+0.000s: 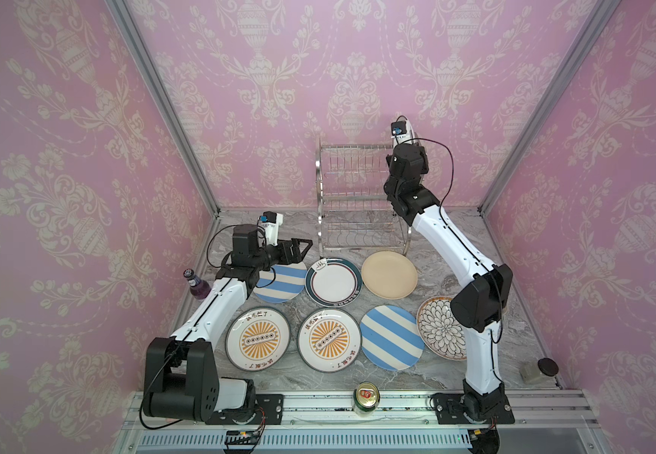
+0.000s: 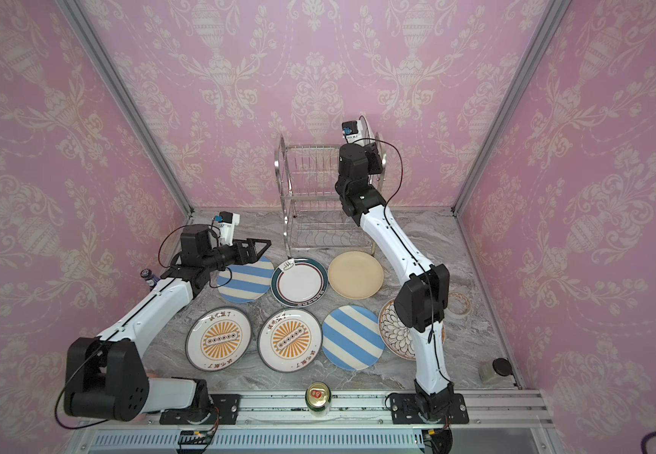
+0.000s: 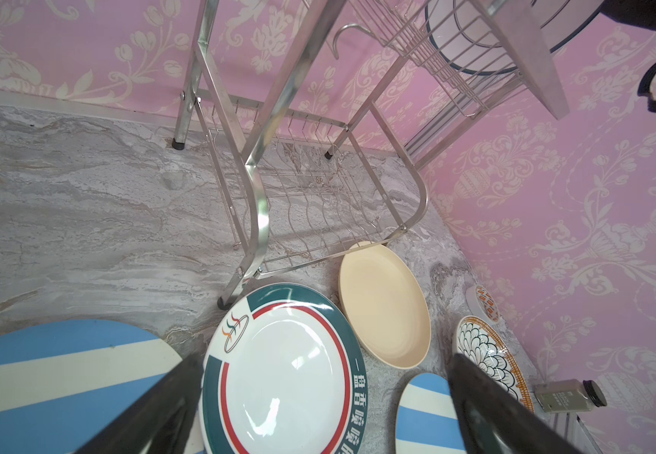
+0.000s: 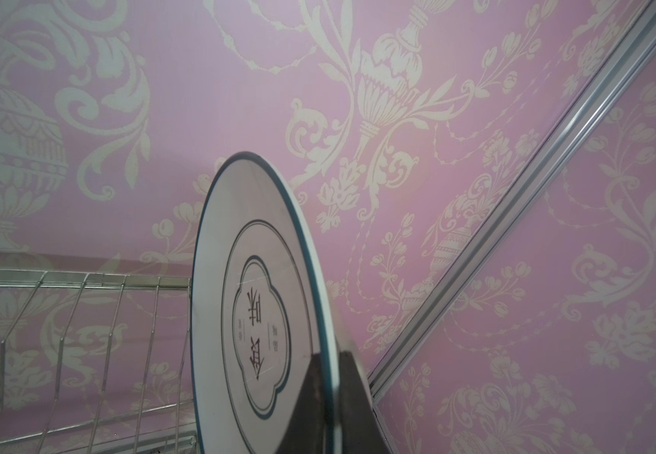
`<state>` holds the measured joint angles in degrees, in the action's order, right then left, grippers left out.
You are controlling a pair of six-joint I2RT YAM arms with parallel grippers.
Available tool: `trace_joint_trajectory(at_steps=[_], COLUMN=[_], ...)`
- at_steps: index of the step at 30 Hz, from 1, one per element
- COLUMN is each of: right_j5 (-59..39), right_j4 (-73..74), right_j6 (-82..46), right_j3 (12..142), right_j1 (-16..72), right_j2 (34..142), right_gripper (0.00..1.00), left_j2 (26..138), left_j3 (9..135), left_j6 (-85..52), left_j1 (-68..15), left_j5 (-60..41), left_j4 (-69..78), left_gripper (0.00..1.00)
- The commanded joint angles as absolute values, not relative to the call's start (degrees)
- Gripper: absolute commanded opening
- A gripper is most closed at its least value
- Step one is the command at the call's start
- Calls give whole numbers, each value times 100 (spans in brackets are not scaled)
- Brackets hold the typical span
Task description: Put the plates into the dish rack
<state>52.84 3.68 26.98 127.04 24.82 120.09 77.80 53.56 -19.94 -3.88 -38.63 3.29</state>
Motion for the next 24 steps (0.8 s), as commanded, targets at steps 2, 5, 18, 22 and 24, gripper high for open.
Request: trace_joint_trajectory(at_steps=[2, 5, 18, 22, 24], right_j5=[5689, 5720, 5926, 5893, 5909], right_j4=[397, 394, 214, -380, -703], right_j6=[2715, 2763, 3042, 2696, 2544], right_j3=[12583, 12612, 13158, 13311, 13446], right_j1=[2319, 2315, 2343, 2377, 2385], right_j2=[12052, 12041, 11935, 11781, 11739], right_gripper=[0, 1, 0, 0, 0], left_j2=[7831, 7822, 7770, 7778, 7774], left_j3=[5537, 5537, 5520, 5517, 5524], left_j6=[-1757, -1762, -1766, -1766, -1774], left_j1=[-334, -334, -334, -334, -334], left_j5=[-3920, -3920, -3928, -3935, -3945], left_j4=[187, 176, 159, 165, 163], left_gripper=[99, 99, 99, 99, 99])
